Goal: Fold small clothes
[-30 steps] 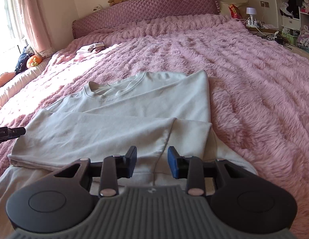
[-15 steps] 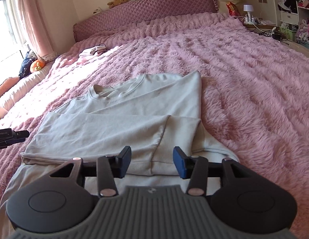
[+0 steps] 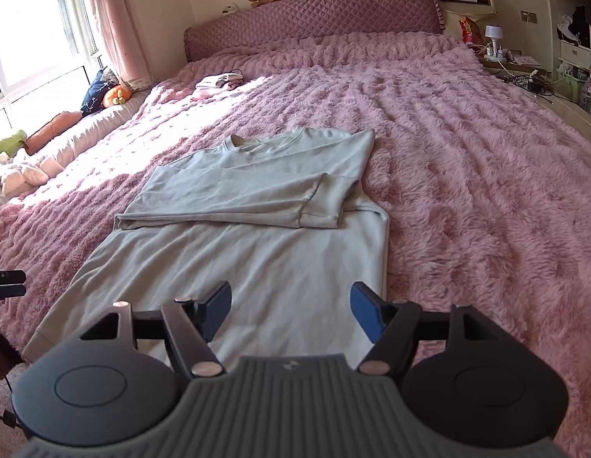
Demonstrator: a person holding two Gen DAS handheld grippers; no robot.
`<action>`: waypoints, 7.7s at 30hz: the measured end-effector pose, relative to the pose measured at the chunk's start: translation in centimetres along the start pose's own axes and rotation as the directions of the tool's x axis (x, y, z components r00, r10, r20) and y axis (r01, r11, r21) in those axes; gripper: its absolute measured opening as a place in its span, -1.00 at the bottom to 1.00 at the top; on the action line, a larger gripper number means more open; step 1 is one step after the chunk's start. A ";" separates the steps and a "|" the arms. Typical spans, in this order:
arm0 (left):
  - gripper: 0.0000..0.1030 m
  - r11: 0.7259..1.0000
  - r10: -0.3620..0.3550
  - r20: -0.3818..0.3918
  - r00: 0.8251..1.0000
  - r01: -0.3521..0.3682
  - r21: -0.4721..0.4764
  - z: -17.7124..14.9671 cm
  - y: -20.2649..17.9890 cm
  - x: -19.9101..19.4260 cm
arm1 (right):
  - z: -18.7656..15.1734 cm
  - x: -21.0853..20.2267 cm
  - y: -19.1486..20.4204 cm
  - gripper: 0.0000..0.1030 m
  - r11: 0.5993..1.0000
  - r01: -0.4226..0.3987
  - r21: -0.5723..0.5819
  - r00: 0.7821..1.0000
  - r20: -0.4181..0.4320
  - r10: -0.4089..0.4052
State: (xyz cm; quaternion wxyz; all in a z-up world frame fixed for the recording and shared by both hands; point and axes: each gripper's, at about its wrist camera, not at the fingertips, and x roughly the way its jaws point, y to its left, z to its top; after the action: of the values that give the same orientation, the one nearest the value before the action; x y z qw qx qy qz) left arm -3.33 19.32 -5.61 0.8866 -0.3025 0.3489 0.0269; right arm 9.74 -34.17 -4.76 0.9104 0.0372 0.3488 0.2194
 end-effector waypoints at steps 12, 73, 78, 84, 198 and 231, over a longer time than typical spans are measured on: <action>0.44 0.970 -0.118 -0.117 0.986 0.090 -0.224 -4.5 4.5 2.4 | -7.7 -1.1 -3.8 0.08 0.991 0.036 0.130 0.979 -0.203 -0.009; -0.82 0.865 -0.442 0.015 0.897 0.431 -0.257 -0.5 1.0 6.0 | -0.5 1.6 -6.1 -0.94 0.826 -0.201 0.526 0.950 -0.100 0.295; -0.83 0.826 -0.492 0.069 0.868 0.491 -0.278 4.0 0.9 8.1 | 3.9 3.6 -7.0 -0.94 0.807 -0.223 0.546 0.964 -0.002 0.267; -0.84 0.820 -0.511 0.135 0.849 0.529 -0.218 11.4 0.4 11.8 | 10.7 7.6 -9.0 -0.95 0.786 -0.226 0.576 0.974 0.108 0.201; -0.75 0.962 0.054 0.112 0.992 -0.081 0.259 23.6 -4.2 31.6 | 24.0 38.0 -9.3 -0.96 0.986 0.151 -0.067 0.982 0.124 -0.142; -0.25 0.985 -0.041 -0.055 0.998 0.049 0.168 10.0 -1.9 21.0 | 6.5 22.2 -8.3 -0.62 0.981 0.065 0.184 0.998 -0.011 -0.064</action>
State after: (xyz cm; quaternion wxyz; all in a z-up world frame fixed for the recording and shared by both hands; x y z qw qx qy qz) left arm 19.00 19.86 -12.22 0.9003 -0.2346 0.3655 -0.0305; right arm 31.72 -31.67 -15.46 0.9088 0.1092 0.3711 0.1564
